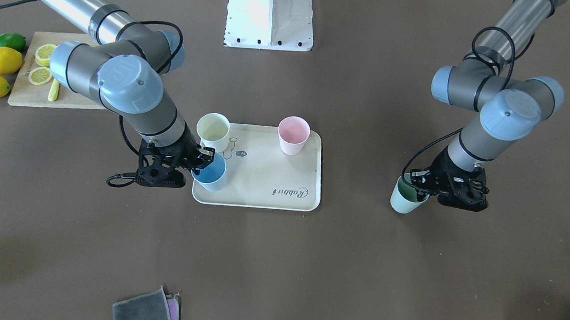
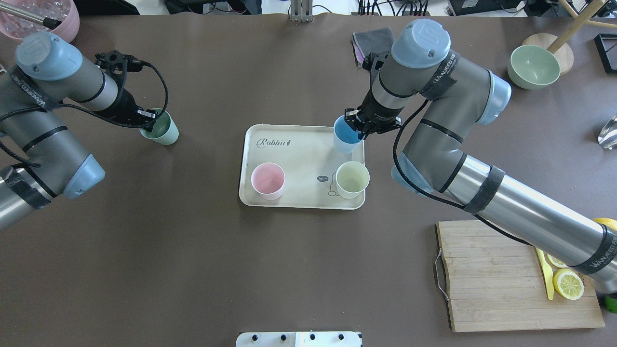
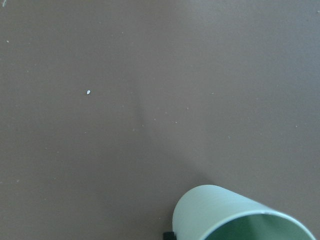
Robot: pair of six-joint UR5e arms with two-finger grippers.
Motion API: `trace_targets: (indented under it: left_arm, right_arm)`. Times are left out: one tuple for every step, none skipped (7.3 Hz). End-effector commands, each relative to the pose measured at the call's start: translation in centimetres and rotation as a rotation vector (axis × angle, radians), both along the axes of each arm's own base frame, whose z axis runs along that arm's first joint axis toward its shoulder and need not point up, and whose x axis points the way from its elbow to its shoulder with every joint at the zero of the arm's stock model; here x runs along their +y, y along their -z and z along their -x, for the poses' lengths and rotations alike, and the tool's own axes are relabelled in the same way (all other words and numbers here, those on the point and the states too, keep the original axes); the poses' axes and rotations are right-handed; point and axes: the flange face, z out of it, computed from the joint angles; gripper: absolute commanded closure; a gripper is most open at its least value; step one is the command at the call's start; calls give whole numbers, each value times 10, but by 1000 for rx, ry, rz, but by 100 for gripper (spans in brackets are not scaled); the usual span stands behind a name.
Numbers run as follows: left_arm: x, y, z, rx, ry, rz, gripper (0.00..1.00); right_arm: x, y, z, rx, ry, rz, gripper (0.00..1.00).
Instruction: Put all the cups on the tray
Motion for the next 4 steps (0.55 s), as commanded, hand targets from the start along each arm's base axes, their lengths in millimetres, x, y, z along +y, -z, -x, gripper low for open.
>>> trace_targets:
  left_arm:
    - [-15, 38, 29, 52, 2, 34, 100]
    - [-13, 63, 32, 42, 3, 54, 100]
    - [-16, 86, 30, 37, 12, 70, 100]
    - [-17, 100, 25, 50, 27, 81, 100]
  right_arm:
    - [3, -2, 11, 13, 6, -5, 100]
    - [7, -4, 17, 19, 7, -12, 100]
    - [9, -4, 22, 19, 7, -23, 100]
    - [9, -6, 22, 23, 5, -23, 78]
